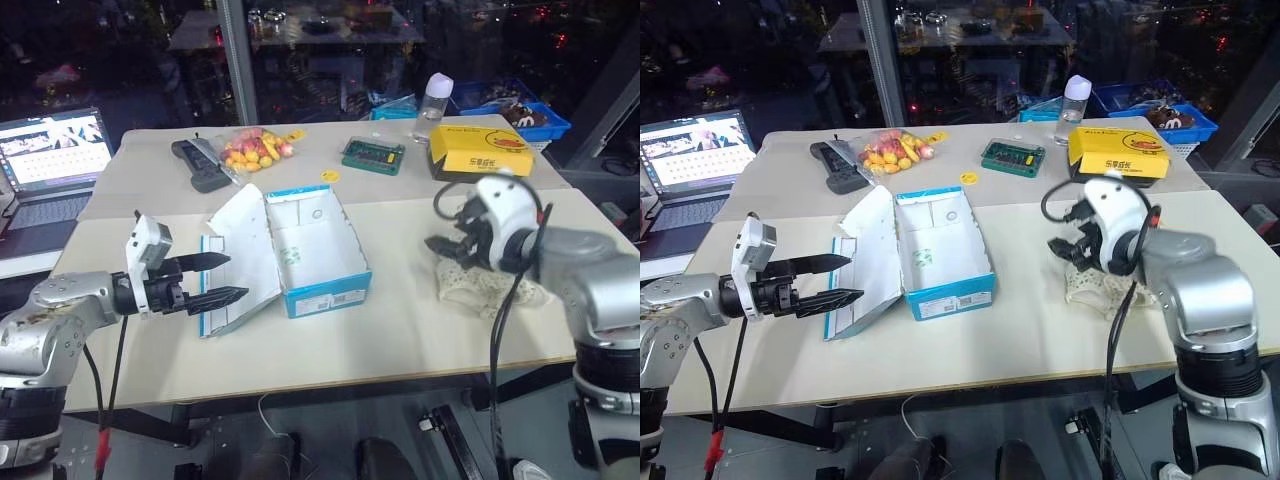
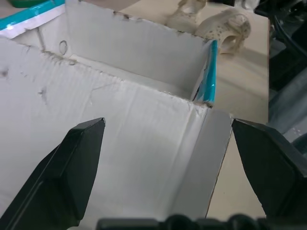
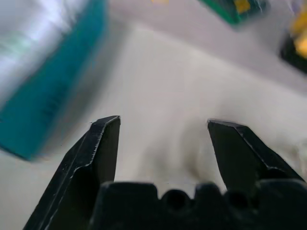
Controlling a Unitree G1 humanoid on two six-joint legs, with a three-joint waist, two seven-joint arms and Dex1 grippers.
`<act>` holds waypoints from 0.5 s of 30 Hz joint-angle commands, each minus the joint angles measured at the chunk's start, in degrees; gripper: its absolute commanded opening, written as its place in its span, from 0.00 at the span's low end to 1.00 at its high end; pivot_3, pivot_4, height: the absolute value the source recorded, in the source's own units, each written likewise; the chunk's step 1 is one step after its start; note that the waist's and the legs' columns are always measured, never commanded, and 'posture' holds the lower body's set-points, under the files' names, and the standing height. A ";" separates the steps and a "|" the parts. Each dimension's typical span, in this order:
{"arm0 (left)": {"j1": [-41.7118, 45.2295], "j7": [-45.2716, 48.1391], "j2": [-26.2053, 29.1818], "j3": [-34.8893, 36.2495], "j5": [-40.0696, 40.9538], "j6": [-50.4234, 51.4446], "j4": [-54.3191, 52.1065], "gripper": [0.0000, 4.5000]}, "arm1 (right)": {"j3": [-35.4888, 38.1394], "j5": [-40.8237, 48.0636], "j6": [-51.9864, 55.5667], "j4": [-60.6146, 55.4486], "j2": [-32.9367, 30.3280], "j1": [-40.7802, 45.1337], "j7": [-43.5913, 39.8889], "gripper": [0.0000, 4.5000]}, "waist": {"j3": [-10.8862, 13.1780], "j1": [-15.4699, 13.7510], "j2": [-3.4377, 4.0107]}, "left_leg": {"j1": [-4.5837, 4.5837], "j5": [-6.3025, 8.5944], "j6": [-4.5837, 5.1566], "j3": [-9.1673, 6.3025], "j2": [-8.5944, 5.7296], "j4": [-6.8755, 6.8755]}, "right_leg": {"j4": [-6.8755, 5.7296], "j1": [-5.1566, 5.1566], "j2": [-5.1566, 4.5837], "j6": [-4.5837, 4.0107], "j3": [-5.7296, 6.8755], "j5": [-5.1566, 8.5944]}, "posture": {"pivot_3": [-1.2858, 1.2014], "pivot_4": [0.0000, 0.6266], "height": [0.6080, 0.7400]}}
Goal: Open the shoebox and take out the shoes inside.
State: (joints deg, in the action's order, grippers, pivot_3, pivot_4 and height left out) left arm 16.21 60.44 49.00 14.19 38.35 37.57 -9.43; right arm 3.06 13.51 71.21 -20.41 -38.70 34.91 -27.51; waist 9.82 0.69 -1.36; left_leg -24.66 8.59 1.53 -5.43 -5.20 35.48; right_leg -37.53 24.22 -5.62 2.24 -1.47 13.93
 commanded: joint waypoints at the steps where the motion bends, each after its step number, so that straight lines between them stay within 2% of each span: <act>1: -0.34 -7.67 -3.55 4.62 -0.18 -1.61 -1.73 1.00 | 1.89 -3.79 -3.86 -2.34 7.73 -3.23 9.72 0.77 | -0.01 0.04 0.00 | 0.01 0.00 0.00 0.00 0.00 0.00 | -0.06 0.02 0.00 0.00 -0.05 0.00 | 0.52 0.24 0.98; 4: -2.22 -22.62 -11.42 7.76 -5.73 -5.34 -2.31 1.00 | 3.10 -7.46 -10.09 -5.22 16.79 -11.17 18.81 0.77 | -0.07 -0.02 -0.04 | 0.07 0.00 0.00 0.00 0.02 -0.06 | -0.05 0.00 0.07 0.00 -0.10 0.00 | 0.52 0.24 0.98; 6: -3.94 -30.98 -16.52 10.27 -7.78 -6.57 -3.97 1.00 | 4.22 -7.69 -14.59 -7.66 21.27 -14.64 21.37 0.77 | -0.13 0.05 -0.03 | 0.06 -0.01 -0.02 0.01 0.00 -0.09 | -0.07 0.04 0.11 0.04 -0.22 -0.03 | 0.52 0.24 0.98; 10: -8.96 -46.89 -26.76 13.19 -15.44 -12.31 -7.64 1.00 | 2.73 -10.09 -26.74 -7.71 25.74 -20.54 24.44 0.77 | -0.20 0.06 -0.13 | 0.18 0.01 -0.02 0.09 -0.01 0.01 | -0.06 -0.07 0.21 0.15 -0.36 -0.10 | 0.52 0.24 0.98; 15: -10.95 -54.05 -32.53 14.16 -17.61 -14.67 -6.94 1.00 | 5.63 -8.29 -35.11 -2.52 30.28 -21.89 25.46 0.77 | -0.26 0.01 -0.23 | 0.53 0.20 -0.41 0.23 0.03 0.01 | -0.11 -0.34 0.34 0.14 -0.41 -0.18 | 0.52 0.24 0.98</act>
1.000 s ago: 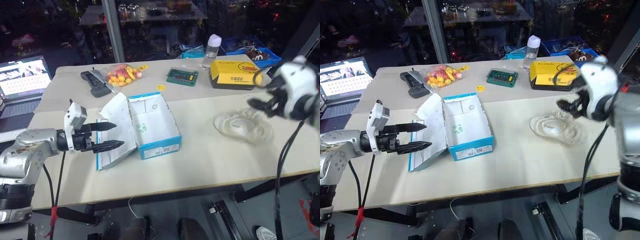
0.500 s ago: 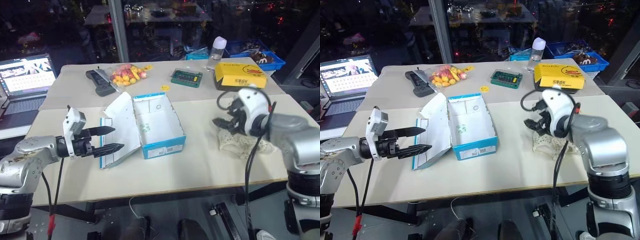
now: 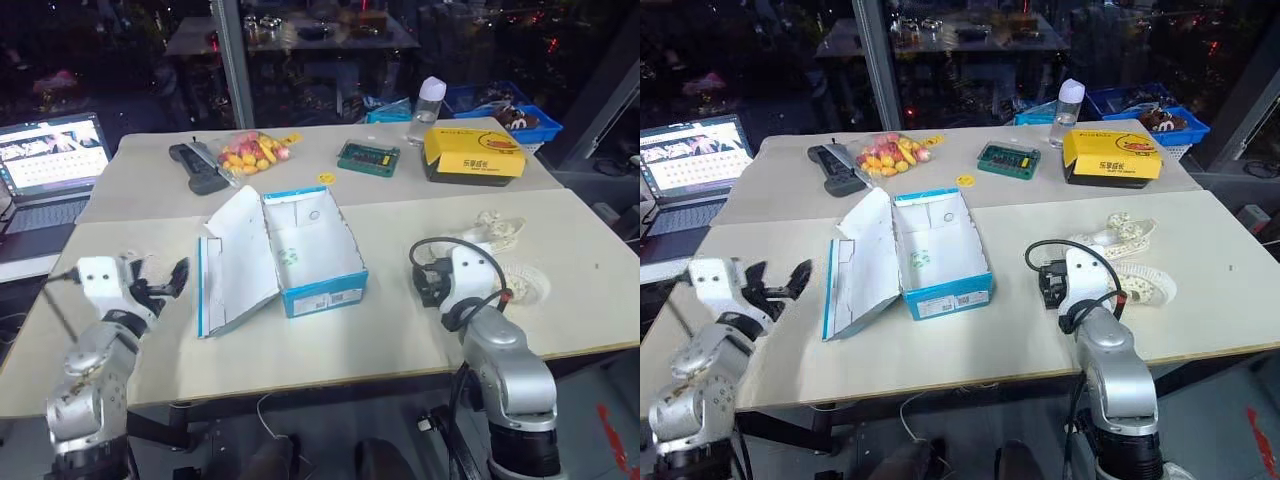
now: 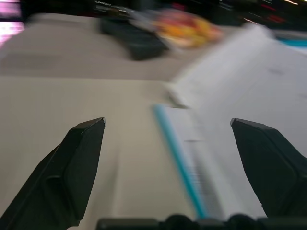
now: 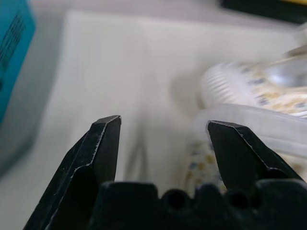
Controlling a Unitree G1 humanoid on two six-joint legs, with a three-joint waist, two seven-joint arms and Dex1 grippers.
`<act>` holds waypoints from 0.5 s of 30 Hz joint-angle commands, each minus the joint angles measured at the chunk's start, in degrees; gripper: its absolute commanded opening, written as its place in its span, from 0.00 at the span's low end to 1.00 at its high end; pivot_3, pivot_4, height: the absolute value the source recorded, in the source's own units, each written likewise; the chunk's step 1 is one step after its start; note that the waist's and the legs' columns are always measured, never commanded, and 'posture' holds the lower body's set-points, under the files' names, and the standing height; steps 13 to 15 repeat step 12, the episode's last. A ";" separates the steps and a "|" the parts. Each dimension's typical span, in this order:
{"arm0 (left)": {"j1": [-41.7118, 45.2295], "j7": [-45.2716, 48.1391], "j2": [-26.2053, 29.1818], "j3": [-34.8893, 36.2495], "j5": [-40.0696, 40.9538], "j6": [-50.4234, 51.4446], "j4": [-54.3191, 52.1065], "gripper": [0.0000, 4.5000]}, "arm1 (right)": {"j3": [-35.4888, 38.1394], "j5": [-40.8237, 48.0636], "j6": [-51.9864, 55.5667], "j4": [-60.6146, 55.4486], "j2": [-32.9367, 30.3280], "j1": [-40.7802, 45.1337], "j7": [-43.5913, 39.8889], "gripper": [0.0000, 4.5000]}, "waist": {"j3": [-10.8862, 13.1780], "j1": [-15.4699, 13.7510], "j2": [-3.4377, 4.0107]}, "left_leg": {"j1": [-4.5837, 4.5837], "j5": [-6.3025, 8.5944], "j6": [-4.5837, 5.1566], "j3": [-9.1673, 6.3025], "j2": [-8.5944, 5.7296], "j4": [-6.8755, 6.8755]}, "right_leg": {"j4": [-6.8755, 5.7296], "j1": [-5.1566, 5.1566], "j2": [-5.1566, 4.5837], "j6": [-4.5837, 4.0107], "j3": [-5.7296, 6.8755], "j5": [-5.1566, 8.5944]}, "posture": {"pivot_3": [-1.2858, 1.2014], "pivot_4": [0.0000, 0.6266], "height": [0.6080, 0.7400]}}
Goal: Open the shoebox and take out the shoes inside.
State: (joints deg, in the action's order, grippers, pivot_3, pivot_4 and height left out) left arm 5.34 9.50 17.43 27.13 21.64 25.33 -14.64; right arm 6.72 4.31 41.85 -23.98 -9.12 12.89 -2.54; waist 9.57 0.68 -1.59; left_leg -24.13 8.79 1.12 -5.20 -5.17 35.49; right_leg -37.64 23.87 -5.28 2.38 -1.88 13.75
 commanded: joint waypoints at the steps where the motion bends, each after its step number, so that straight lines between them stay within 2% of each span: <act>1: -0.10 -2.99 -1.29 1.01 -0.71 -2.75 -1.17 1.00 | 1.77 0.52 -6.99 2.00 0.21 0.34 0.03 0.77 | 0.00 0.04 0.00 | -0.01 -0.01 -0.02 0.00 0.01 0.00 | 0.01 0.01 0.03 0.01 0.01 -0.01 | 0.52 0.24 0.98; 6: 0.52 -2.42 -1.13 0.03 -0.79 -3.49 1.09 1.00 | -0.01 -1.31 -10.94 6.05 -4.22 0.64 -3.15 0.77 | 0.00 0.04 0.00 | 0.05 -0.06 -0.05 0.02 0.02 0.24 | -0.01 -0.15 0.10 0.04 0.06 -0.03 | 0.52 0.24 0.98; 10: 1.19 -2.71 -1.05 0.30 -0.85 -4.23 2.10 1.00 | -0.09 -1.34 -11.85 7.66 -4.72 0.60 -3.55 0.77 | 0.00 0.13 -0.01 | 0.34 -0.05 -0.05 0.02 0.07 0.28 | 0.11 -0.58 0.12 0.10 0.13 0.02 | 0.52 0.24 0.98; 15: 1.38 -2.58 -1.08 0.62 -0.47 -4.35 2.36 1.00 | -0.47 -1.65 -11.80 8.18 -4.73 0.67 -3.52 0.77 | 0.00 0.14 -0.01 | 0.35 -0.04 -0.06 0.02 0.10 0.28 | 0.14 -0.59 0.11 0.35 0.15 0.18 | 0.52 0.24 0.98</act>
